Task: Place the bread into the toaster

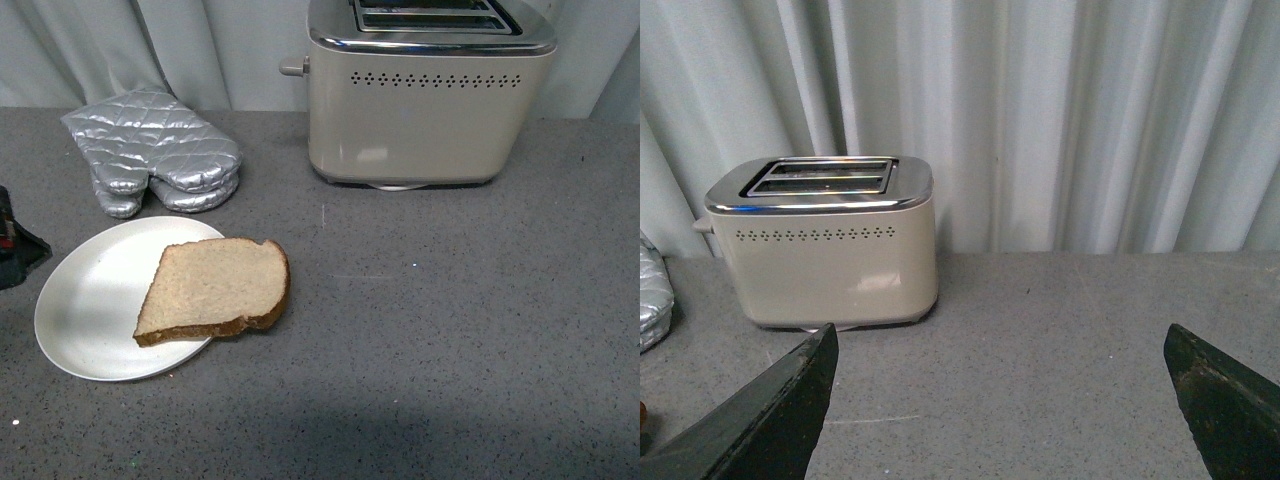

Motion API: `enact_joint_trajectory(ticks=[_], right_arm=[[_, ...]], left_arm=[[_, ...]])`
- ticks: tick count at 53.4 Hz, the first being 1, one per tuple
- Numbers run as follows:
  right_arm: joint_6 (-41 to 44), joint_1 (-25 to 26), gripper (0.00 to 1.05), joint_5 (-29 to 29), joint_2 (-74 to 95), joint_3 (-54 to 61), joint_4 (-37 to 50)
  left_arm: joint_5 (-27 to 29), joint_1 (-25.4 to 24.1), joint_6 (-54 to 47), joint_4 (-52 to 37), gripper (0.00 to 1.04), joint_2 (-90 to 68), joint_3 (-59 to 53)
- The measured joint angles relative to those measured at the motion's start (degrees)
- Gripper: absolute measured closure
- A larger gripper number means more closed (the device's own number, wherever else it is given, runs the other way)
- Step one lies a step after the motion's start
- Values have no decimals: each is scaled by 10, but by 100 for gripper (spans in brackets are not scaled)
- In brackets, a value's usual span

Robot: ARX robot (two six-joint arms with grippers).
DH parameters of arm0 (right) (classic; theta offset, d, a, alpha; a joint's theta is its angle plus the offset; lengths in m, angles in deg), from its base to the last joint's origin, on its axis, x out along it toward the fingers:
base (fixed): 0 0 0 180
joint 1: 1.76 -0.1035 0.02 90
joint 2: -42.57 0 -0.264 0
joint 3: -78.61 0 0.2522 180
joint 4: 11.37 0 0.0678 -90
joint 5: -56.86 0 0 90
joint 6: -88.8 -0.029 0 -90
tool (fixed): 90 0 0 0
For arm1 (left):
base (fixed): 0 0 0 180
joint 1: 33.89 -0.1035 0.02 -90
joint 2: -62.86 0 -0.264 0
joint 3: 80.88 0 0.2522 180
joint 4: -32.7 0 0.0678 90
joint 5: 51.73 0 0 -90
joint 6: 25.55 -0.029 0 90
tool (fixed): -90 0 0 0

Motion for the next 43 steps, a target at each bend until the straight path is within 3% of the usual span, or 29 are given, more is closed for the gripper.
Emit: enact_joint_trajectory(ticks=[29,43], right_arm=[[0,0,10,0,0,0,0],[0,0,10,0,0,0,0]], left_arm=[[3,1,-41,61,8,-187,138],[-10,-1,-34,87,51,-216,164]])
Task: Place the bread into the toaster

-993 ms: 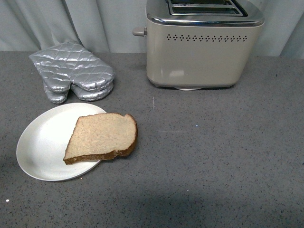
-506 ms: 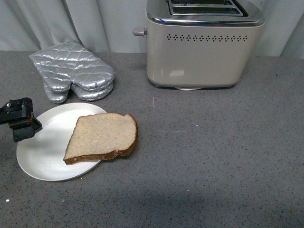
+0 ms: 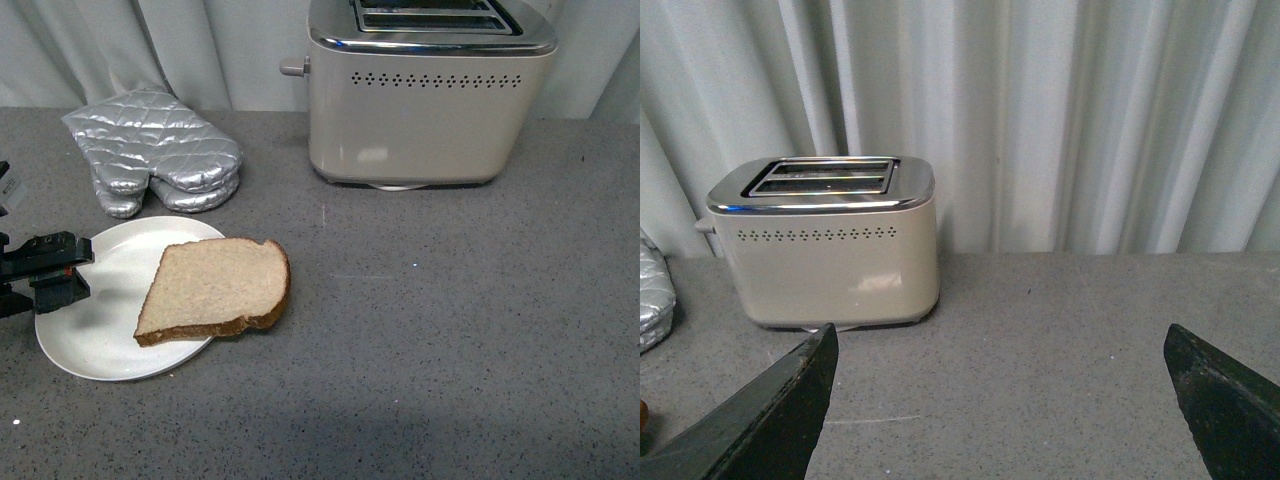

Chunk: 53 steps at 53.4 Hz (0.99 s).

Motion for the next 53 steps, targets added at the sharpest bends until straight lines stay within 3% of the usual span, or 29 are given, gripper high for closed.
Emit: enact_joint_trajectory(ticks=[9,15,35,53], right_arm=[[0,0,10,0,0,0,0],[0,0,10,0,0,0,0],[0,0,10,0,0,0,0],[0,0,10,0,0,0,0]], left_arm=[[-10,5,5,1,87,-4,4],[-20,9,19,3,102,-1,4],[-89,66,114,13,102,39,1],[-85,178,224,-2,102,13,59]])
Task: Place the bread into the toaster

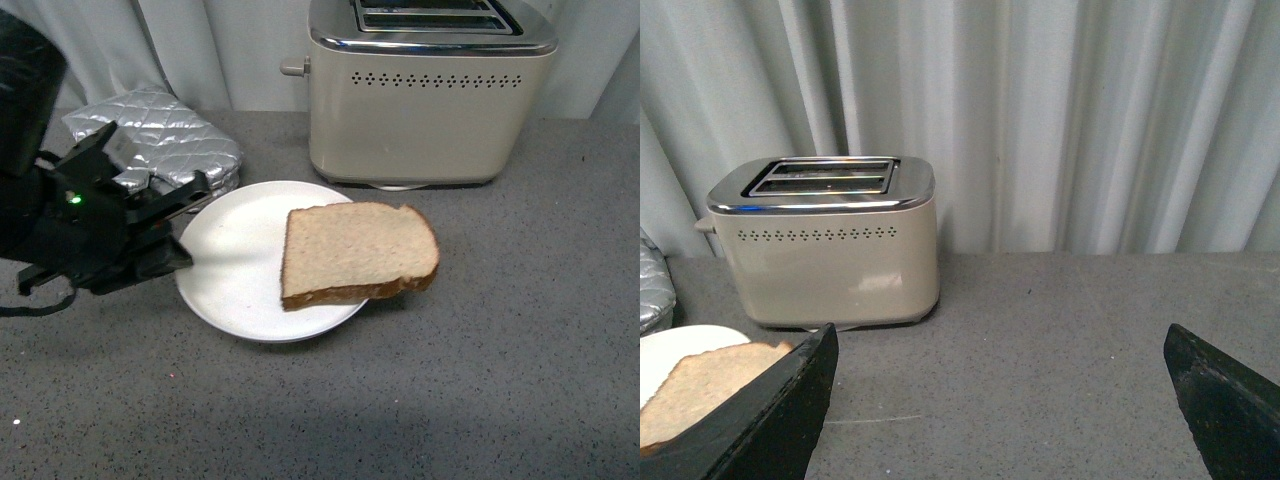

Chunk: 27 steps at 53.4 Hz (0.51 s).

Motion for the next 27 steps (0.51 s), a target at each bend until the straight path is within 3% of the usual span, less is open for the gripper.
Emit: enact_joint_trajectory(ticks=[18,27], right_arm=[[0,0,10,0,0,0,0],[0,0,10,0,0,0,0]], left_arm=[[29,138,94,12,102,-115,135],[36,173,110,36,102,-146,179]])
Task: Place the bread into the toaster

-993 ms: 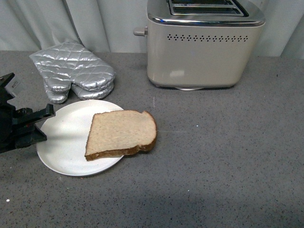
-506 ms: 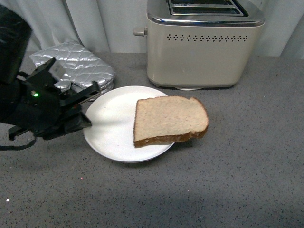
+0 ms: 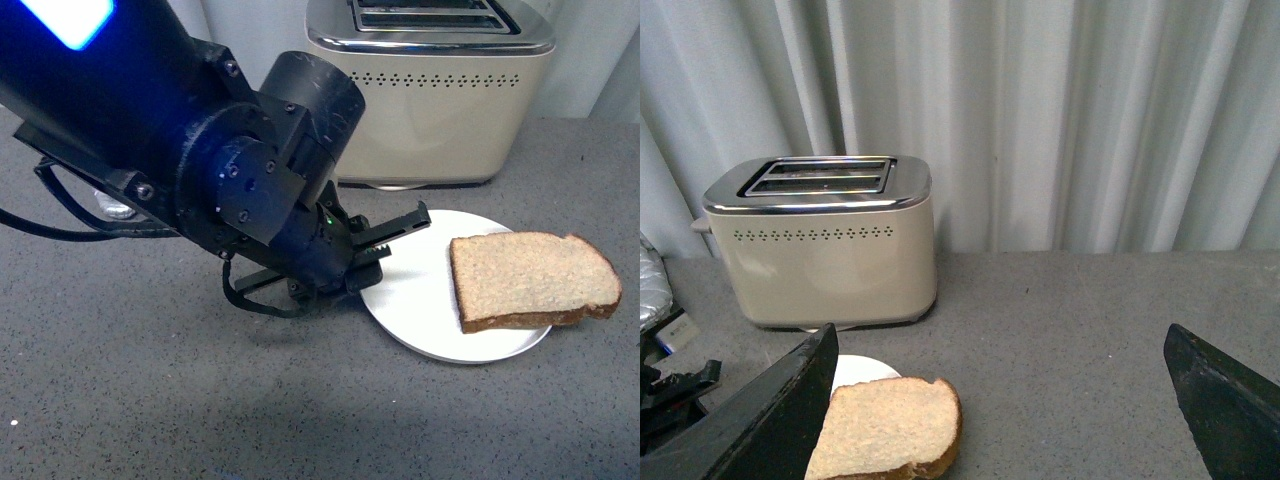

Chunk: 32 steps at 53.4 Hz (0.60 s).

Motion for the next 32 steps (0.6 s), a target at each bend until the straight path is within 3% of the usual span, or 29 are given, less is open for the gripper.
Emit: enact_joint_trajectory(ticks=[5,16,32], right_arm=[[0,0,10,0,0,0,0],[0,0,10,0,0,0,0],[0,0,10,0,0,0,0]], left_arm=[[3,6,3,7,99,-4,5],[32,6,14,-13,65,27,-9],[209,4,-27,-123,20,182,-120]])
